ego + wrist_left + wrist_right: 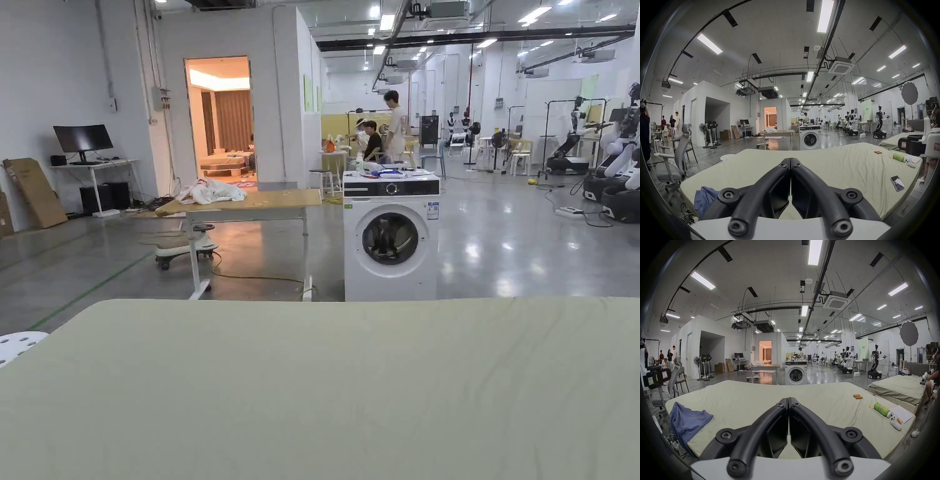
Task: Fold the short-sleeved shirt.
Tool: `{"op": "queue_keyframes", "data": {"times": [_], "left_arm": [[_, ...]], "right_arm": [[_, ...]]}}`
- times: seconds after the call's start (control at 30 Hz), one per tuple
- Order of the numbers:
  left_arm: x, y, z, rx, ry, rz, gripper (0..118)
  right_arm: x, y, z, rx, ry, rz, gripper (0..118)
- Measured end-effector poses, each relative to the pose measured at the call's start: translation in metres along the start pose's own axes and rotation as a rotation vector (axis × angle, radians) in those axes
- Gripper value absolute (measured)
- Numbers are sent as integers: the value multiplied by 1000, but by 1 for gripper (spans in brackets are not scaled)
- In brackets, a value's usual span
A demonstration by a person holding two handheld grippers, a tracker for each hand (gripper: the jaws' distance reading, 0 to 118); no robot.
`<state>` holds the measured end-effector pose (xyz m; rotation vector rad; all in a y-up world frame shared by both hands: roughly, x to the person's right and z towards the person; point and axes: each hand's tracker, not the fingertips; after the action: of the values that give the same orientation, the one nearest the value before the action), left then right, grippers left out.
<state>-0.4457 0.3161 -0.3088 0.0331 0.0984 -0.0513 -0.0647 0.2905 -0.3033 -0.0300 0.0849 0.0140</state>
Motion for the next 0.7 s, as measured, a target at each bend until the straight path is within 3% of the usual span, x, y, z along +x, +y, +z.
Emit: {"op": "queue_keyframes", "data": {"times": [0.7], "left_arm": [[-3, 1, 2, -7, 12, 2, 0]], "right_arm": [[0, -2, 4, 7, -5, -12, 0]]}}
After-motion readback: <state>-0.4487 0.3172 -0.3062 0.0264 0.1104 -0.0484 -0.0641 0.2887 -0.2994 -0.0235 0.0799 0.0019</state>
